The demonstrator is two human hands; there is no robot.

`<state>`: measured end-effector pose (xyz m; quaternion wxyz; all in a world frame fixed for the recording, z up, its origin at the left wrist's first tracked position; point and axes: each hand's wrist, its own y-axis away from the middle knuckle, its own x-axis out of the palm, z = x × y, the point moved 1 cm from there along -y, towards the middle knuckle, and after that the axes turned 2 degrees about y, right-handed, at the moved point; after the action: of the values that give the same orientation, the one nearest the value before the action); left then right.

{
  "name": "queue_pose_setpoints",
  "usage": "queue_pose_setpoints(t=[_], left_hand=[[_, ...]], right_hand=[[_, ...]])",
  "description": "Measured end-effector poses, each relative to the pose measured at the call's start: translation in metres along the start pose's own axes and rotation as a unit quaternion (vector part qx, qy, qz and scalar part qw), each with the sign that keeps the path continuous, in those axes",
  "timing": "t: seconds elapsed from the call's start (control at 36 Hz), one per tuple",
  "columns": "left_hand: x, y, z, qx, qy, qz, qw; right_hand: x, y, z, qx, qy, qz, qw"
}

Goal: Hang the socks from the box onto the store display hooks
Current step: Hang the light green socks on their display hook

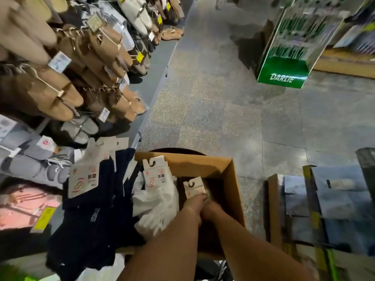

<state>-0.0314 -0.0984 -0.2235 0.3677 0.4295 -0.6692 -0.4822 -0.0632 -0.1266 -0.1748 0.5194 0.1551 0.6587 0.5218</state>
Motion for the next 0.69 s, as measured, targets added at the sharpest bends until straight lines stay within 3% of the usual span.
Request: queue_pose_setpoints(t=[0.03,0.08,0.22,0.31,0.44,0.56,0.69], left_hand=[[-0.002,-0.002,0.001,-0.005,-0.008,-0.001,1.0],[-0.005,-0.003,0.002,-0.015,-0.014,0.001,1.0],[-0.011,-0.001,0.003,-0.02,-0.009,0.014,1.0],[-0.014,0.0,0.001,-0.027,-0.006,0.016,1.0],[-0.019,0.0,-0.003,-0.005,0.011,0.004,1.0],[-0.023,-0.044,0.009,0.016,0.02,-0.004,1.0],[-0.015,0.023,-0.003,0.021,0.033,0.014,0.999]], right_hand=[[0.003,-0.003,0.001,-0.02,-0.087,-0.039,0.995],[-0.005,-0.007,-0.015,0.041,-0.221,-0.044,0.973],[0.0,-0.012,-0.017,0.068,-0.385,0.061,0.918],[0.002,-0.017,-0.02,0.086,-0.503,0.082,0.856],[-0.002,-0.012,-0.023,0.046,-0.538,0.083,0.837],[-0.003,-0.006,-0.023,0.03,-0.534,0.061,0.843],[-0.02,0.015,-0.02,0.005,-0.531,0.114,0.84]])
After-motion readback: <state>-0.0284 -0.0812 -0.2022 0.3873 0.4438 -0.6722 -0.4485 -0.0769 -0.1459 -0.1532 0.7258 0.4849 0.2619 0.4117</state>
